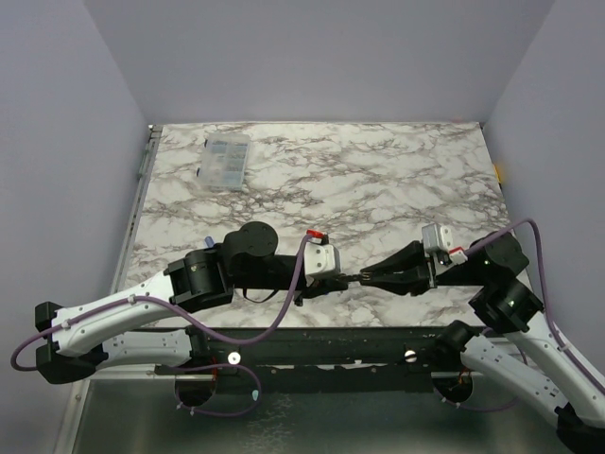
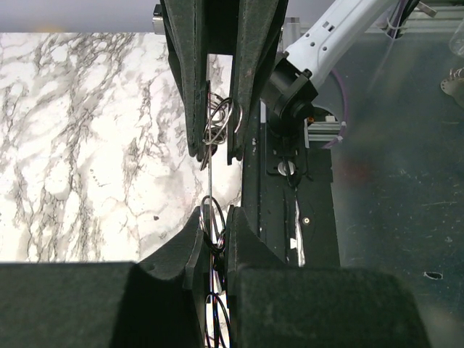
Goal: Put the keys on the keyring
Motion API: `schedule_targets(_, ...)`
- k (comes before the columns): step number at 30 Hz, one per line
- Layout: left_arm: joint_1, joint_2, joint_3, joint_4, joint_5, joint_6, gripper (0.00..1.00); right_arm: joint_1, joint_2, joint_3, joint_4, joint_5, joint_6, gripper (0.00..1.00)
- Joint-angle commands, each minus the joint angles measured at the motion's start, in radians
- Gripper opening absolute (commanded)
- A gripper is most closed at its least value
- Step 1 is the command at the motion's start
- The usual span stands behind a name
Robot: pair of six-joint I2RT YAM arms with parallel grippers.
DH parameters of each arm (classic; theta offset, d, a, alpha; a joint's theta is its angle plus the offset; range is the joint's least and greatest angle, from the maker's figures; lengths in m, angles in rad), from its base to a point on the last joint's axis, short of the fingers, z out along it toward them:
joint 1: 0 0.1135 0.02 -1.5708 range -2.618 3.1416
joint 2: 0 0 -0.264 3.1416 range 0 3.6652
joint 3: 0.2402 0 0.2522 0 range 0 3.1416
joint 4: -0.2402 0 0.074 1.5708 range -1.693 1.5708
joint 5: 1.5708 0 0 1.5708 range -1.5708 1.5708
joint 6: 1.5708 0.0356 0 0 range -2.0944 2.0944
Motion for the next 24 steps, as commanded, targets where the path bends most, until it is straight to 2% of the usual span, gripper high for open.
schedule_targets(1, 0.019, -0.019, 0.027, -0.07, -0.112, 0.022, 0.0, 0.006, -0.017, 0.054, -0.066, -0.062, -0.004, 0.24)
schedule_targets(24, 0.018, -0.006, 0.014, -0.082, -0.142, 0.036, 0.0, 0.005, -0.04, 0.047, -0.067, -0.006, -0.012, 0.19)
